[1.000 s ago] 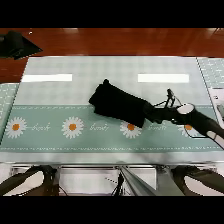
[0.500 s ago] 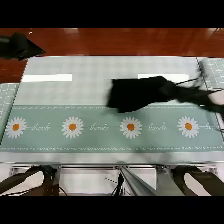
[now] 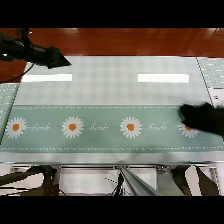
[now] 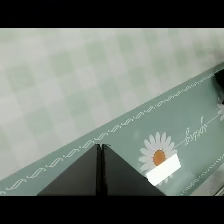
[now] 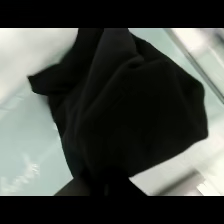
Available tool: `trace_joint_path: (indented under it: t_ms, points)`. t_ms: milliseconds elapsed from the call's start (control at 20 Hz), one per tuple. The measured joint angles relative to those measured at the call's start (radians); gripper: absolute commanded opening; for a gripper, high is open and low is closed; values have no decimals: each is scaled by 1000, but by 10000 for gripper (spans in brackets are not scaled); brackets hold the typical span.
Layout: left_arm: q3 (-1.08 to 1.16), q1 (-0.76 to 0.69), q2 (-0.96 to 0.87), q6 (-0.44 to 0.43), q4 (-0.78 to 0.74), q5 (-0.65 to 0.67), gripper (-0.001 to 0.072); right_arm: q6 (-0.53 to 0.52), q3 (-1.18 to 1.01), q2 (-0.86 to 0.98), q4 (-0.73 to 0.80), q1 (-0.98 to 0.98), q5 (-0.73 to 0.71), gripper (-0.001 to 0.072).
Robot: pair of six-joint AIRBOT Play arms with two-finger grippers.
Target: Fold the shirts.
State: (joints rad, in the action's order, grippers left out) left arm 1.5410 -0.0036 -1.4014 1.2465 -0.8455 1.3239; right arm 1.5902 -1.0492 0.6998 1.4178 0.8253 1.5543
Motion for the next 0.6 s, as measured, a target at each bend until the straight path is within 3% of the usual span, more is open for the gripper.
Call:
trace_joint_path:
  t_ms: [300,450,550,600]
  points:
    - [0,-8,-48,-41,0,-74,25,-3,-13,-17,339,129,222,28]
    - [0,-3,-59,-63,-1,-114,25,14,-11,-36,424,143,269,45]
    - [0,0,-63,-74,0,-136,25,25,-3,-47,457,148,282,299]
    - [0,2,-64,-77,0,-144,25,26,1,-50,476,149,286,341]
